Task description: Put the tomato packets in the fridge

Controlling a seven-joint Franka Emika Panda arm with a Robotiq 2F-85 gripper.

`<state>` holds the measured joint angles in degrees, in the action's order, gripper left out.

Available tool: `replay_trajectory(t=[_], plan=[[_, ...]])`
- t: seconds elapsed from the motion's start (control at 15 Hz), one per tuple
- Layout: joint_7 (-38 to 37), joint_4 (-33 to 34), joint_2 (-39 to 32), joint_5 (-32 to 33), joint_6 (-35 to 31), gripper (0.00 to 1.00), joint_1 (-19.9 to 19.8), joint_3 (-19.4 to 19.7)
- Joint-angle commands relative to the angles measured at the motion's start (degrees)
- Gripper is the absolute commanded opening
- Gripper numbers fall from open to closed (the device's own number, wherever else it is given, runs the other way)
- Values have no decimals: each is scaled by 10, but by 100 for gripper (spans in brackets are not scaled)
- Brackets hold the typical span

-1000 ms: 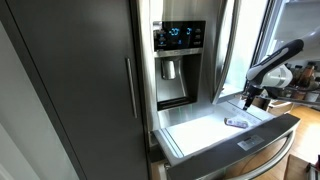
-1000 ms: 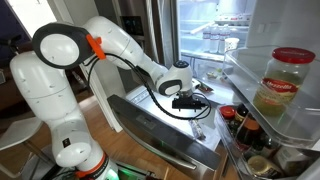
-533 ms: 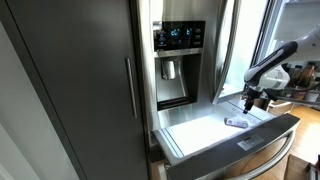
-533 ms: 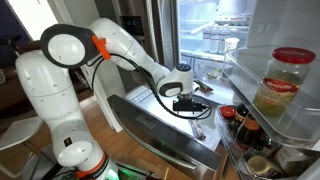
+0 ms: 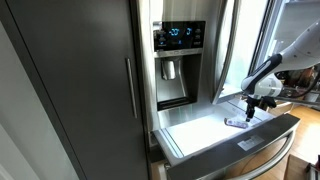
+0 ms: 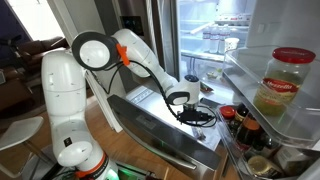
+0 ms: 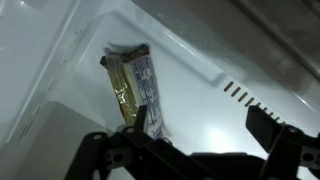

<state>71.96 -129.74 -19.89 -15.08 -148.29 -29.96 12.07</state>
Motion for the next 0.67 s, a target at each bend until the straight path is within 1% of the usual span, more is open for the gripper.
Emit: replay_trajectory(t=[0.0,0.27,0.53,0.6], plan=[[0,33,-46,26,-11,100,-2,1],[-18,44,-76,47,-37,100,1,-3],[-25,55,-98,60,-63,100,0,-18],[-18,59,-104,58,-71,100,-5,-28]])
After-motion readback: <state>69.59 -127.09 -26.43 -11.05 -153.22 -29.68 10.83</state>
